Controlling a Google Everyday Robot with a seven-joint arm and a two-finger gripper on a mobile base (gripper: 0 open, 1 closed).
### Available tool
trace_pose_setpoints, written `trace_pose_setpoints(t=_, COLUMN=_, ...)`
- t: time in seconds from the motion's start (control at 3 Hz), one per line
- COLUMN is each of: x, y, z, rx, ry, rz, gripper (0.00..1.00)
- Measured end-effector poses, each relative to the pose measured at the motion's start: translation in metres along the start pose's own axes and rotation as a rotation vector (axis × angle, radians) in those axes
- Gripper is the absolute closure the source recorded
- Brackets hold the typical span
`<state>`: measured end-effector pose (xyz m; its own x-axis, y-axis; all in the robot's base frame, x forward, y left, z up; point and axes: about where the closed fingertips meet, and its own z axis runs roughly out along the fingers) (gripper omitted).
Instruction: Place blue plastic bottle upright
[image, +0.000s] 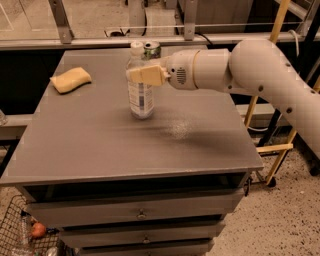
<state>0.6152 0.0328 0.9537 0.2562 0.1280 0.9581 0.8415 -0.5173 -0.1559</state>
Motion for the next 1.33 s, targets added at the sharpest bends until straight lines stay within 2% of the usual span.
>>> trace_pose_setpoints(t=0.33, x=0.0, y=-0.002, z=0.001, rx=0.003, ry=-0.001, rz=-0.001, gripper=0.0)
trace_pose_setpoints(t=0.67, x=0.004, y=-0.001, z=-0.003, rx=0.004, ry=-0.009, rz=-0.017, gripper=0.0)
trace_pose_setpoints(t=1.0, x=0.011, y=0.013, z=-0.034, rx=-0.041, ry=-0.042, rz=-0.061, gripper=0.0)
trace_pose_setpoints(t=1.33, x=0.01, y=0.037, z=-0.08, rx=-0.1, ry=-0.093, rz=-0.076, gripper=0.0)
